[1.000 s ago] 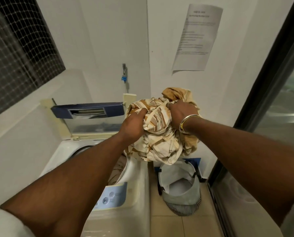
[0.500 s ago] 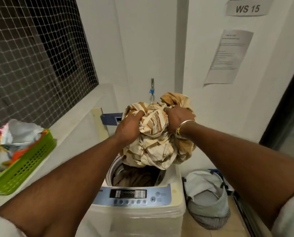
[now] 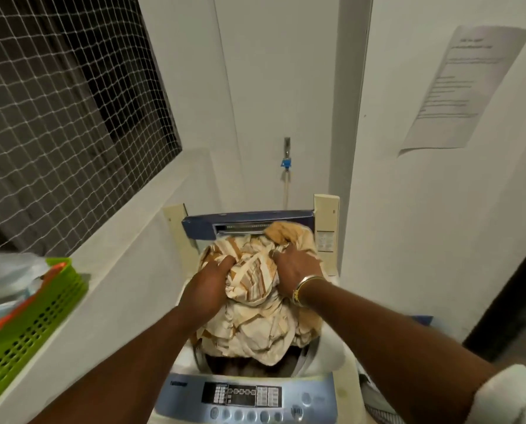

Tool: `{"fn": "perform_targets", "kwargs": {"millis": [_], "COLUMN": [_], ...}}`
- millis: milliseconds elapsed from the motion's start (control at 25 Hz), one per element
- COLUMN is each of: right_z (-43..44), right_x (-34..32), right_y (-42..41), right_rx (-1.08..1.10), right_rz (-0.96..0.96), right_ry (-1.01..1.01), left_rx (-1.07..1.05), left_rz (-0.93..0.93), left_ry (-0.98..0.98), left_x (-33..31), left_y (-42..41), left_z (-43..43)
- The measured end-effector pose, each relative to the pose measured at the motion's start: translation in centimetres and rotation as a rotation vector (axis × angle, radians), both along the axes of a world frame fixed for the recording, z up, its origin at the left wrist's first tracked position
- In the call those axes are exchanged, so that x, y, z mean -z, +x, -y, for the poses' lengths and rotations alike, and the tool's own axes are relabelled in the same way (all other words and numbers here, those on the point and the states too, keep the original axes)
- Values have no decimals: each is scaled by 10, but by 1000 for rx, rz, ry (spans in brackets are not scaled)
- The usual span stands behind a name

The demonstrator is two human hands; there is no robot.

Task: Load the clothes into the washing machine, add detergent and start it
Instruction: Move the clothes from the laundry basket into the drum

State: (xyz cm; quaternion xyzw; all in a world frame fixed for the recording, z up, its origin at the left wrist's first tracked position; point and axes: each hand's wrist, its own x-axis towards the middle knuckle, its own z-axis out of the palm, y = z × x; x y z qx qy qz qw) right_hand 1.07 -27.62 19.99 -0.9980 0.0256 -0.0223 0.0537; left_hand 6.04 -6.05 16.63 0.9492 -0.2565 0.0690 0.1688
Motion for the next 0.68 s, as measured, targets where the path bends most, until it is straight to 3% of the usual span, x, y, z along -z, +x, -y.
{"fn": "perform_targets", "kwargs": {"millis": [360,680], "right_z": [31,18], "right_x": [110,188], "right_y": [57,94], "right_rx": [-54,-58], "right_rz": [-300,-423], "right_ry": [62,71], "left_rx": [-18,-9], "left_rz": [-246,-405], "left_ry": [74,197], "left_x": [113,175], "left_y": [42,86], "left_z": [22,13]}}
